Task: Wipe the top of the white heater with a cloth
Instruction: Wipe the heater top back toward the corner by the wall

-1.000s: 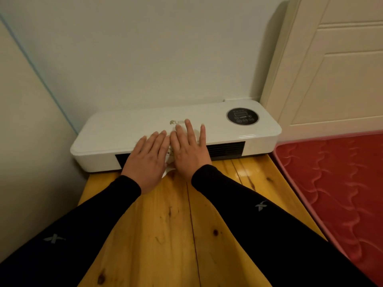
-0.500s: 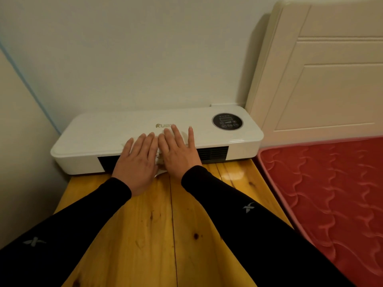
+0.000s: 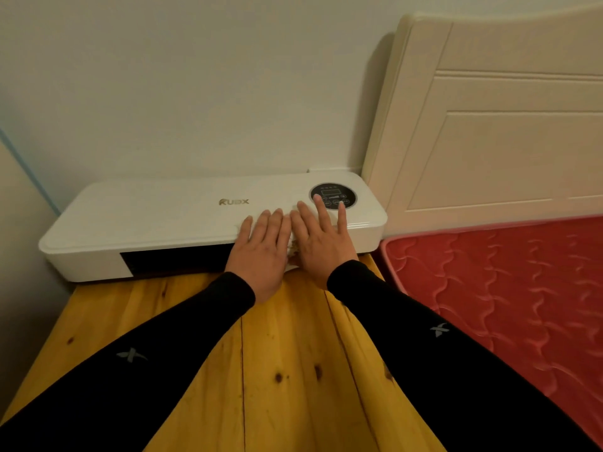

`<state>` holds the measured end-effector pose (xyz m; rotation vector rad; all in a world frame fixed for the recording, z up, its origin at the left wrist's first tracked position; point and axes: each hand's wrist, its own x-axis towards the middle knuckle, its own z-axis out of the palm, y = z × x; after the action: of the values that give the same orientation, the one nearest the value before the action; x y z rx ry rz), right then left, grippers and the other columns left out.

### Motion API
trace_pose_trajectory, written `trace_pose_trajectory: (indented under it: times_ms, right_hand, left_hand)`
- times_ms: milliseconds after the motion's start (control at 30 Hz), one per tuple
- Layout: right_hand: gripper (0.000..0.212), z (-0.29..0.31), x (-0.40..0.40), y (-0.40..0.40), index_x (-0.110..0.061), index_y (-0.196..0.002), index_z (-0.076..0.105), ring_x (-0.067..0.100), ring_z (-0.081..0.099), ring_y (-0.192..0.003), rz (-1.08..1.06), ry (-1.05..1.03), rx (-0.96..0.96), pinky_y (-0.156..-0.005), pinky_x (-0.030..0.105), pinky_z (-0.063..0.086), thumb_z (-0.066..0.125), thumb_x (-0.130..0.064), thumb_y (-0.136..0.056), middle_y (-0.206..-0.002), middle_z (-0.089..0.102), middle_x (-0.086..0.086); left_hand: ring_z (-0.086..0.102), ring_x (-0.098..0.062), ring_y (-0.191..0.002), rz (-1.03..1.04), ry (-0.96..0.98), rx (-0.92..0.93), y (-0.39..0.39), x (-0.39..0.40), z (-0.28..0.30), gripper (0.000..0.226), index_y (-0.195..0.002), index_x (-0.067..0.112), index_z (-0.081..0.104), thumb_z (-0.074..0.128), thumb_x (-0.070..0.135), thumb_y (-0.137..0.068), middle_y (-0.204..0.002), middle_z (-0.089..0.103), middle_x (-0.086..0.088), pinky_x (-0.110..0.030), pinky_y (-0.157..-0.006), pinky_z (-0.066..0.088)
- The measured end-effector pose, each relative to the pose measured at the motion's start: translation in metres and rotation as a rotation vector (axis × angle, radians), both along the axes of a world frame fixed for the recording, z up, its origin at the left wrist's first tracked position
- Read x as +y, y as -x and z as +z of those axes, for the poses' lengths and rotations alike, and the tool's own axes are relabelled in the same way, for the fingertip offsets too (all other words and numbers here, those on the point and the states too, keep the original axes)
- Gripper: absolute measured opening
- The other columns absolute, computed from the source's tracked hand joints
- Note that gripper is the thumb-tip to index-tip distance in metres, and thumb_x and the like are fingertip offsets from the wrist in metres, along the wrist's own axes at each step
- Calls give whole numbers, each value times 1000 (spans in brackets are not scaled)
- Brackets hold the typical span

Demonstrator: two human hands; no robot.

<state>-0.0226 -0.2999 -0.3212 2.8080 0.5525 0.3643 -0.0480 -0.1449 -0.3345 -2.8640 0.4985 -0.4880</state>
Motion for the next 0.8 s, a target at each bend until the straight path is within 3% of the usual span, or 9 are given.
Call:
trace_pose_trajectory:
  times_ms: [267,500,800]
  right_hand:
    - [74,6,-33,1,-14,-159,-3,34,-16,-152,-58,1,52,-117,67,-6,17,-56,-101,-169,-6,9]
    - [81,27,-30,-7,-13,-158,12,29,-8,-154,8,4,92,-118,65,-2,34,-63,-99,-169,3,9]
    - [87,22,-2,-9,-12,-159,3,28,-9,-154,31,-33,126,-120,63,3,38,-62,-97,-169,-3,8]
  left_hand:
    - [5,-35,-152,-39,3,13,-8,-34,2,71,-157,8,-3,31,37,-102,-165,4,-17,-54,-121,9]
    - [3,-35,-152,-69,-42,-26,-12,-27,0,70,-156,5,-6,26,37,-103,-165,3,-18,-50,-122,4]
    - [0,-35,-153,-59,-61,-49,-5,4,-3,69,-155,5,-7,23,38,-104,-166,0,-18,-51,-122,4]
